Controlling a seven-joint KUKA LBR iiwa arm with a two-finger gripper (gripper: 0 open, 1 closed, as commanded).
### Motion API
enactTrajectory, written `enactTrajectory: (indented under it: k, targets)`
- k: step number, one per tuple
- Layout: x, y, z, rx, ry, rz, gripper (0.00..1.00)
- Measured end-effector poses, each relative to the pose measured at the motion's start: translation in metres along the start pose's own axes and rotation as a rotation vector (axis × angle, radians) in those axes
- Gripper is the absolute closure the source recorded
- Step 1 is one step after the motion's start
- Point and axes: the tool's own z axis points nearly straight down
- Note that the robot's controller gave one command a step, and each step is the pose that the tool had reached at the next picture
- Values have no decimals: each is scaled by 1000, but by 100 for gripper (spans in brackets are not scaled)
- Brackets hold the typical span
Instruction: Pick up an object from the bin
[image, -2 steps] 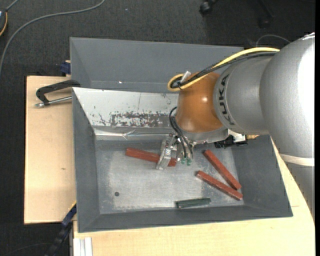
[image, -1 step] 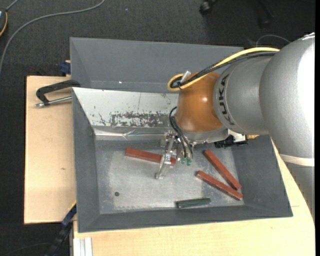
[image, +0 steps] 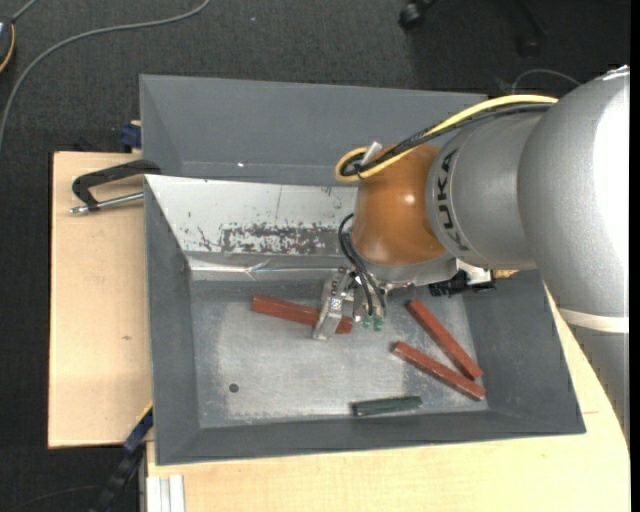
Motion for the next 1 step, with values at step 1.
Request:
enactTrajectory:
  k: [1]
  targets:
    - [42,20,-165,-2,-8,-273,100]
